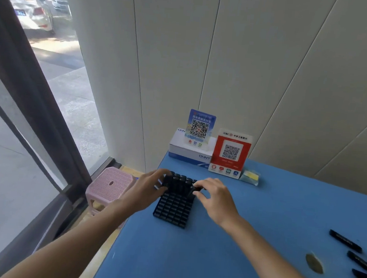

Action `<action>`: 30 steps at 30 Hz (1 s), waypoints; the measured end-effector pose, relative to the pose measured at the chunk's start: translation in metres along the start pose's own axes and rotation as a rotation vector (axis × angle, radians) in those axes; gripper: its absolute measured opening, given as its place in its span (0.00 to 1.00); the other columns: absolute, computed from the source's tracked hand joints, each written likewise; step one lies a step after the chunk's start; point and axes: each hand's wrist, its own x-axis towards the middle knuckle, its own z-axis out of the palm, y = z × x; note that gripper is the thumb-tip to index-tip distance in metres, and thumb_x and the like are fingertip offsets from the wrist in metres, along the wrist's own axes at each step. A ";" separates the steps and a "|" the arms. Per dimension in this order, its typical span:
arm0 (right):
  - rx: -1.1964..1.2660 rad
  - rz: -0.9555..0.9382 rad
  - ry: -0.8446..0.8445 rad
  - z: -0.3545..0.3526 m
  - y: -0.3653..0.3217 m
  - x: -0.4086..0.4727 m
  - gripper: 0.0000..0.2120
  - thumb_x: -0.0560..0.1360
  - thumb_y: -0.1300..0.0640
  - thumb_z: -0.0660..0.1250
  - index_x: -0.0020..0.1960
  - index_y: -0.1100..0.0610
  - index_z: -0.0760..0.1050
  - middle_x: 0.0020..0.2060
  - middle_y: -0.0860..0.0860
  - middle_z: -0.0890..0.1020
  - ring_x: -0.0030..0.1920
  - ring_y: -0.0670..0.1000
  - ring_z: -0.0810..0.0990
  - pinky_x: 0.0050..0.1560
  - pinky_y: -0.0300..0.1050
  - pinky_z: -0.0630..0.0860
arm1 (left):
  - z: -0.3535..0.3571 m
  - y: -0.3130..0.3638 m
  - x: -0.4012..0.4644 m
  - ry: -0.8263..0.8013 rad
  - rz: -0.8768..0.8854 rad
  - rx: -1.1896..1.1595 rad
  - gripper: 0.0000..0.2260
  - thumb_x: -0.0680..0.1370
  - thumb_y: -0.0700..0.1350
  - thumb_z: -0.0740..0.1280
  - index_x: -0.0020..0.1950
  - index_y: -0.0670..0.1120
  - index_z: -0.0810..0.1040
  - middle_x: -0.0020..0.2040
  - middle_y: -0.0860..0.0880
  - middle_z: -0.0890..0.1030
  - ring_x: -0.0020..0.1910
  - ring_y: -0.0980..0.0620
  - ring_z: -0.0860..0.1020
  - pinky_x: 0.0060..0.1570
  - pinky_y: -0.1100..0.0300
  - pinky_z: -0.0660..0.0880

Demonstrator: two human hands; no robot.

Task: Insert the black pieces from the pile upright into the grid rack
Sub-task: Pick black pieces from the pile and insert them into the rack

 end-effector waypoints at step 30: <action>-0.318 0.083 0.123 0.061 -0.012 0.030 0.10 0.61 0.62 0.79 0.40 0.56 0.81 0.36 0.47 0.80 0.40 0.51 0.77 0.39 0.41 0.71 | 0.026 -0.053 0.052 0.000 0.420 0.116 0.13 0.67 0.41 0.76 0.48 0.45 0.78 0.46 0.49 0.79 0.44 0.49 0.75 0.41 0.56 0.75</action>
